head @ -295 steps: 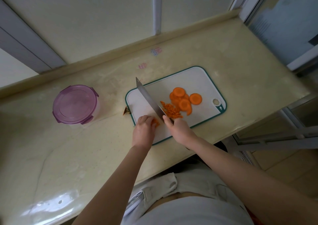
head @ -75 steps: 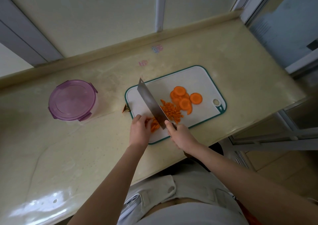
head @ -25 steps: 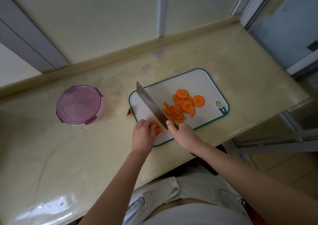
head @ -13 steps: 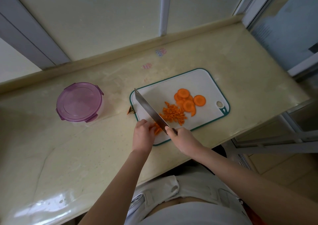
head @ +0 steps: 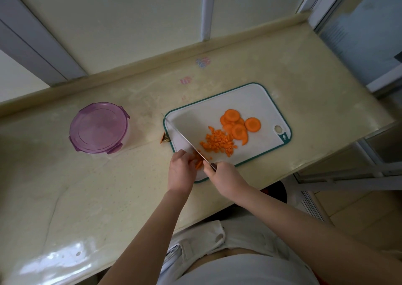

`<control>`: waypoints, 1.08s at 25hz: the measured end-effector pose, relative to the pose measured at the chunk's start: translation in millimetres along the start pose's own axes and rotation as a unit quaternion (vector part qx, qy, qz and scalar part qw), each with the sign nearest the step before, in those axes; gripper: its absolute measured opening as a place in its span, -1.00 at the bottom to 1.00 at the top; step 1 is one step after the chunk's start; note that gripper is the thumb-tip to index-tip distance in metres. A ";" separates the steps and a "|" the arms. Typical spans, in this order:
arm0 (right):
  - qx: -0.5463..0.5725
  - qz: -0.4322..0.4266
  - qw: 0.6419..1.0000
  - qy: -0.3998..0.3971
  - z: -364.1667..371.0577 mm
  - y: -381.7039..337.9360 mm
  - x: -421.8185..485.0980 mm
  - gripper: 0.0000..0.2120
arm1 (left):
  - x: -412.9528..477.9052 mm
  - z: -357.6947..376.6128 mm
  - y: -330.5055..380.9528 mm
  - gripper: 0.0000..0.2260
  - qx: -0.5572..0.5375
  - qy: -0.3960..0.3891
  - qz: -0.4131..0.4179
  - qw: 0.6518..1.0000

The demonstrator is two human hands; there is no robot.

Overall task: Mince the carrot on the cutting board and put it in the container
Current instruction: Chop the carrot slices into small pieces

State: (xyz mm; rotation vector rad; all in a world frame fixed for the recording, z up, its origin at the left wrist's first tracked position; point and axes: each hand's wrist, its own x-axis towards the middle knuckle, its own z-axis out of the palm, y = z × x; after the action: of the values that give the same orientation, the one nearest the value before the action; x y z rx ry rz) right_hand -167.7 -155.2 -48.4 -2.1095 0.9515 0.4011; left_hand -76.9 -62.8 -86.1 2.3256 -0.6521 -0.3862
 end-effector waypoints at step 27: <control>0.084 0.007 0.996 -0.039 -38.8 -2.4 -8.9 -0.48 | -13.5 -14.6 -0.3 -0.58 0.104 -0.052 0.053 0.992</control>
State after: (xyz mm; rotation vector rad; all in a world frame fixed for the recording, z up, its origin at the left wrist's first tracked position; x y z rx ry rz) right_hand -173.0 -179.2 -17.0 -1.9217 0.9222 0.3944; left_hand -81.7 -47.5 -74.5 2.4657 -0.9014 -0.4082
